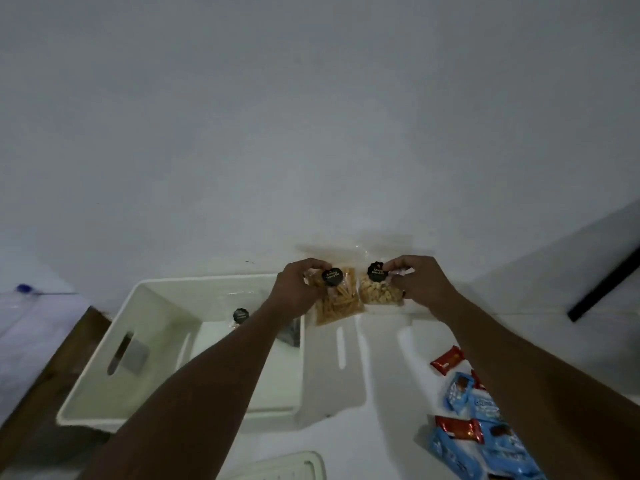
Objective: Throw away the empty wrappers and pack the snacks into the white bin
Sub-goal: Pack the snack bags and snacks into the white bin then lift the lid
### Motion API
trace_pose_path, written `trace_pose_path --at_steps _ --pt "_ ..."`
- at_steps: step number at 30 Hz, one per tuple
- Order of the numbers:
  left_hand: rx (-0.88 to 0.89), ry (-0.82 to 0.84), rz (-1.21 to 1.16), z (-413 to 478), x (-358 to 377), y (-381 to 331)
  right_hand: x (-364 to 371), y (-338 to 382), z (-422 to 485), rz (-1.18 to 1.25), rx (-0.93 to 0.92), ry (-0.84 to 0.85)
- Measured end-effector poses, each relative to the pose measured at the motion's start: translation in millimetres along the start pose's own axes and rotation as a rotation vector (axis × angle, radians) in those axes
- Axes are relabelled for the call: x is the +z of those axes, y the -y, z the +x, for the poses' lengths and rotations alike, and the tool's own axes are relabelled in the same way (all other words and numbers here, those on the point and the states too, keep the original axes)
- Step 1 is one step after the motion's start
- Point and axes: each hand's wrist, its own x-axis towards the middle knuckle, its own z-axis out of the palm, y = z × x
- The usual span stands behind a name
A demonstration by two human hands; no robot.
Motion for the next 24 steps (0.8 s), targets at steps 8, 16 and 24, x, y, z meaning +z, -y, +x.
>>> trace_pose_path --at_steps 8,16,24 --pt "-0.11 -0.132 0.072 -65 -148 67 155 71 -34 -0.07 -0.105 0.099" --pt "-0.259 -0.095 0.123 -74 -171 150 247 55 -32 -0.262 0.053 0.221" --pt "-0.325 0.02 0.069 -46 -125 189 268 36 -14 -0.433 0.254 0.369"
